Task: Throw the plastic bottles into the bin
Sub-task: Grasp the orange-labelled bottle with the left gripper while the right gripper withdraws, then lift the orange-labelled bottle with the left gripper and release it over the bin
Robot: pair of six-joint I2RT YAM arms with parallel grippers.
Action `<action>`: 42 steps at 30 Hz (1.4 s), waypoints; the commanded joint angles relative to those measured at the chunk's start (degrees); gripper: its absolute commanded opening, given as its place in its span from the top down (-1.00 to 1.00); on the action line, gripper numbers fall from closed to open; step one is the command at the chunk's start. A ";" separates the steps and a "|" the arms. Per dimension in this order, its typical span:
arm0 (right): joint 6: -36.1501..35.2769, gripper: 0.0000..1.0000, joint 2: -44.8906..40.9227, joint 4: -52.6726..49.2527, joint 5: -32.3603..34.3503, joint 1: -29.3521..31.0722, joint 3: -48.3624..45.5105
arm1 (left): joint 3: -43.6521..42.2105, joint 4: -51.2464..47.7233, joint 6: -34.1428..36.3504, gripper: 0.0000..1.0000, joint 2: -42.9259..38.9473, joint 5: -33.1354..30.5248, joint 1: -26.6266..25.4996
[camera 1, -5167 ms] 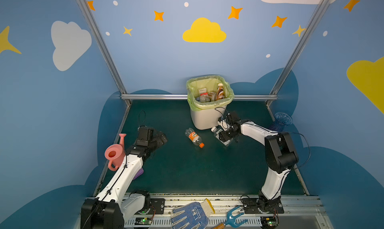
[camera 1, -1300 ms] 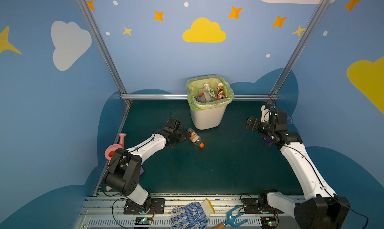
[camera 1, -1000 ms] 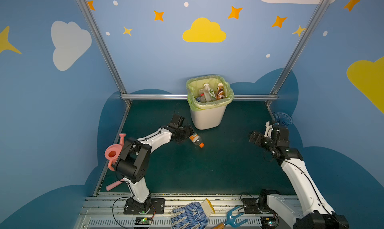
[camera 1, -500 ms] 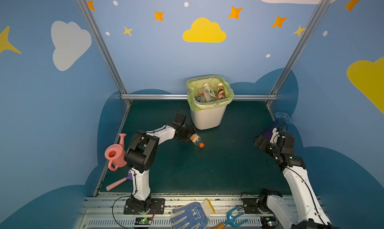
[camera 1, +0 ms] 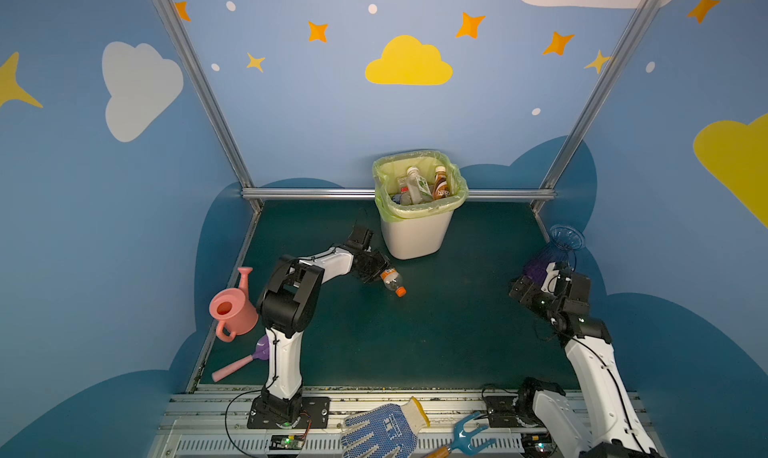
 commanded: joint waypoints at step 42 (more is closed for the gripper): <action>-0.81 -0.96 -1.79 -2.32 -4.56 -2.52 4.21 | 76.96 -23.53 33.46 -1.00 -0.63 -31.06 -5.50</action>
